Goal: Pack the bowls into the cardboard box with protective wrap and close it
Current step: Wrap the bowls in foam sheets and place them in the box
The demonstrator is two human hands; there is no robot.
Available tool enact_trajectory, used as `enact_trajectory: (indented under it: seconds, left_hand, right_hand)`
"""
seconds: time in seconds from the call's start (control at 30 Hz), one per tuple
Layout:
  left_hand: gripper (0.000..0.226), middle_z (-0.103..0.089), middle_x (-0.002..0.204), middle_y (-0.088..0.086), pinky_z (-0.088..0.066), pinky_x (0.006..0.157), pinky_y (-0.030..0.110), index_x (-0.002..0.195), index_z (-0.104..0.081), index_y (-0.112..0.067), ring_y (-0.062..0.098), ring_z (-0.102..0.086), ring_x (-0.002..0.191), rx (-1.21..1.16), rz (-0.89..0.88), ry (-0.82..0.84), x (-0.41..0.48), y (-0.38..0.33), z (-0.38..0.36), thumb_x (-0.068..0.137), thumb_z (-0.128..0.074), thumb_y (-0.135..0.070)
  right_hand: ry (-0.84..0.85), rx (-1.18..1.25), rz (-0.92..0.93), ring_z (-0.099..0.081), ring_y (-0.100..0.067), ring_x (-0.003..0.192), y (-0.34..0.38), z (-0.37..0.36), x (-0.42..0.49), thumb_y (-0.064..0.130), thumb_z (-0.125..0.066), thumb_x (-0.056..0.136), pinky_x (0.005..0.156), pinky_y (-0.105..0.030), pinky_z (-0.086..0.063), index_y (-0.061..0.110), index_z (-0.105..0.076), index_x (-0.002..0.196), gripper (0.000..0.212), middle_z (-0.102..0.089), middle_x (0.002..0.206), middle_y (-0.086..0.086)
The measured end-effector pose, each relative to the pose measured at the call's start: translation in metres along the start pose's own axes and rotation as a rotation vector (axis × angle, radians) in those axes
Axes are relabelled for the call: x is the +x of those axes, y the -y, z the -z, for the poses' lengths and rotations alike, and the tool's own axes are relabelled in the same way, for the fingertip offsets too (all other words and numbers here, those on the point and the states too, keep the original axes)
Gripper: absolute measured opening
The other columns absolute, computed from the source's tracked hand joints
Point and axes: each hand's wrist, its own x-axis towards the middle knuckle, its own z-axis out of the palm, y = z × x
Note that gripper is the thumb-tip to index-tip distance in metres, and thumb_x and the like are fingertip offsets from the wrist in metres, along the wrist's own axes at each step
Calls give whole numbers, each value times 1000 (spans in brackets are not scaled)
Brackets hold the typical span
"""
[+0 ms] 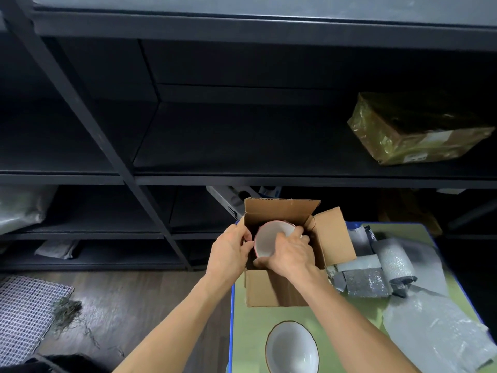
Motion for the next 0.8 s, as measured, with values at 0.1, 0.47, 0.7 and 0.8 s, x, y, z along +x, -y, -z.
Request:
enact_trajectory:
  seconds: [0.1,0.47,0.7,0.8]
  left_hand:
    - [10,-53,84,-11,-35,58,14,87,-57,-25,6,-54,73,-4,2,-1,-1,-1,0,96,-62,-25]
    - [17,-57,102,-11,-34,64,6,116,-61,-27,4,-55,87,4,-58,8,-18,2,7,99,-58,-30]
    - [23,-59,109,-8,-33,64,6,123,-61,-25,4,-54,91,-25,-39,16,-20,2,8,100,-56,-26]
    - [22,-59,110,-7,-35,67,9,123,-61,-25,5,-55,91,-20,-34,24,-20,0,8,101,-55,-27]
  right_hand:
    - [-11,12,-7,-44,-33,114,0,-1,-2,81,-66,67,89,-38,-46,15,-51,130,92,-33,136,-17]
    - [-13,20,-24,-43,-34,116,1,-5,-2,81,-68,65,87,-38,-47,15,-47,134,98,-31,137,-16]
    - [-18,17,-4,-43,-34,120,-3,-5,2,79,-66,69,89,-38,-48,15,-45,137,96,-32,141,-17]
    - [-14,7,-1,-43,-35,120,-1,-4,2,80,-67,67,90,-39,-49,15,-43,139,100,-31,143,-18]
